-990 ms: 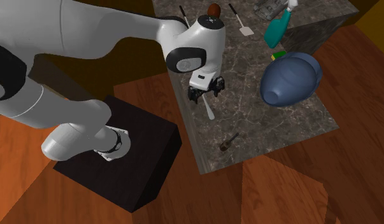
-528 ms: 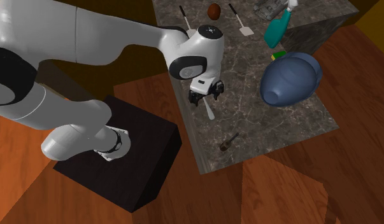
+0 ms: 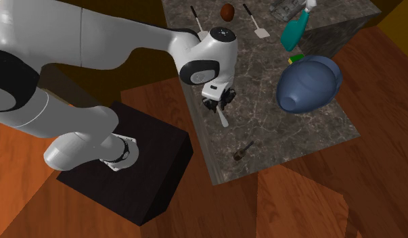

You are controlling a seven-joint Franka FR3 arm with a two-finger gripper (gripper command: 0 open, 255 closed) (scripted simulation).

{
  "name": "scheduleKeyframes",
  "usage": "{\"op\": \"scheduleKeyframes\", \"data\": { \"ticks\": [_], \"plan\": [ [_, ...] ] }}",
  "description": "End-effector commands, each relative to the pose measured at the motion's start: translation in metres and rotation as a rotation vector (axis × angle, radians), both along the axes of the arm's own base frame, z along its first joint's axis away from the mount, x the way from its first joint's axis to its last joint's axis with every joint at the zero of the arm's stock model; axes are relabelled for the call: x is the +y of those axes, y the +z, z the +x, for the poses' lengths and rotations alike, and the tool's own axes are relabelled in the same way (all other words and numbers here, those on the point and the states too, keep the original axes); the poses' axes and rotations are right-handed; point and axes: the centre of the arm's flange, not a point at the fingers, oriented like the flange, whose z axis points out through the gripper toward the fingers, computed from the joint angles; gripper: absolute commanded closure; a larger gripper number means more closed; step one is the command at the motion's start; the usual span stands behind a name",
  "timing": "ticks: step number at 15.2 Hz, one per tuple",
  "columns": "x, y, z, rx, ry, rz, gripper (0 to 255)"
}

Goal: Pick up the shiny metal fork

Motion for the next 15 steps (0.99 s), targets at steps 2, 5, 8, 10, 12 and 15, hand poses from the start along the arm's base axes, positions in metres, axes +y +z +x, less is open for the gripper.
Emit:
{"op": "scheduleKeyframes", "data": {
  "ticks": [2,5,8,10,12,15],
  "plan": [
    [0.001,-0.001,0.001,0.001,0.0,0.0,255],
    [0.001,0.015,0.001,0.001,0.0,0.0,255],
    [0.001,0.031,0.001,0.001,0.0,0.0,255],
    [0.001,0.041,0.001,0.001,0.0,0.0,255],
    [0.001,0.052,0.001,0.001,0.0,0.0,255],
    [0.001,0.068,0.001,0.001,0.0,0.0,255]
  ]
}}
